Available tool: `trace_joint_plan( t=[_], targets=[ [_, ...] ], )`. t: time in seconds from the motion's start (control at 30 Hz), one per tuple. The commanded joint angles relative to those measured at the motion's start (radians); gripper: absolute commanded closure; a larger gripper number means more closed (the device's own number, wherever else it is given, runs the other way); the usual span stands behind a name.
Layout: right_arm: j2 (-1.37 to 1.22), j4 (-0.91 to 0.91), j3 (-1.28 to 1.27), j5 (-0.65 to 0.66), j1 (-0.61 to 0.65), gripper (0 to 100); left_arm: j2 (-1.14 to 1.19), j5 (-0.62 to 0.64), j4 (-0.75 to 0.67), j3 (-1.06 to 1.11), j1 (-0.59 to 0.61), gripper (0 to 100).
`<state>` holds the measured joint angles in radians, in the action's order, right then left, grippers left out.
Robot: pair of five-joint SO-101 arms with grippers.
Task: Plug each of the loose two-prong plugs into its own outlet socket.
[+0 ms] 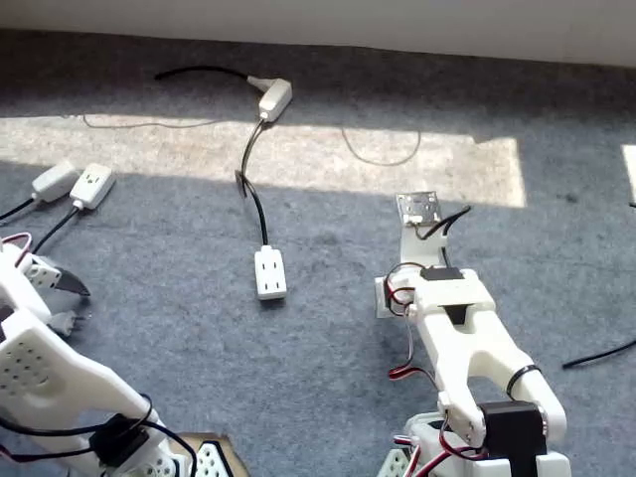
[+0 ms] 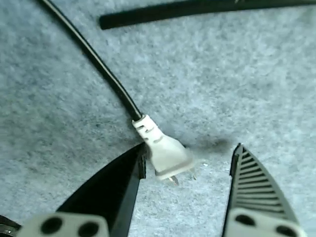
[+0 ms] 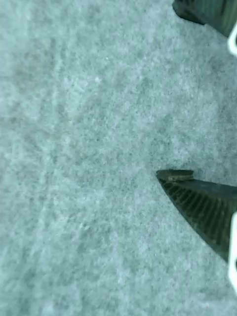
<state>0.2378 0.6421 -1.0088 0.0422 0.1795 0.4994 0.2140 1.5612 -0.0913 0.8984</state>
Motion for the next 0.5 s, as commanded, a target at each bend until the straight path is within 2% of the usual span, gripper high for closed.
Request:
trace_joint_plan(
  t=[0.0, 0.1, 0.27, 0.47],
  targets=[
    [0.031, -0.016, 0.004, -0.006, 0.005, 56.3, -0.067, 0.041, 0.000, -0.042, -0.073, 72],
    [0.031, -0.016, 0.004, -0.006, 0.005, 56.3, -0.059, 0.051, 0.000, -0.036, -0.110, 72],
    [0.031, -0.016, 0.004, -0.006, 0.005, 56.3, -0.062, 0.239, -0.032, -0.012, -0.119, 72],
    [0.031, -0.016, 0.004, -0.005, 0.005, 56.3, -0.059, 0.262, -0.051, -0.062, -0.191, 72]
  ],
)
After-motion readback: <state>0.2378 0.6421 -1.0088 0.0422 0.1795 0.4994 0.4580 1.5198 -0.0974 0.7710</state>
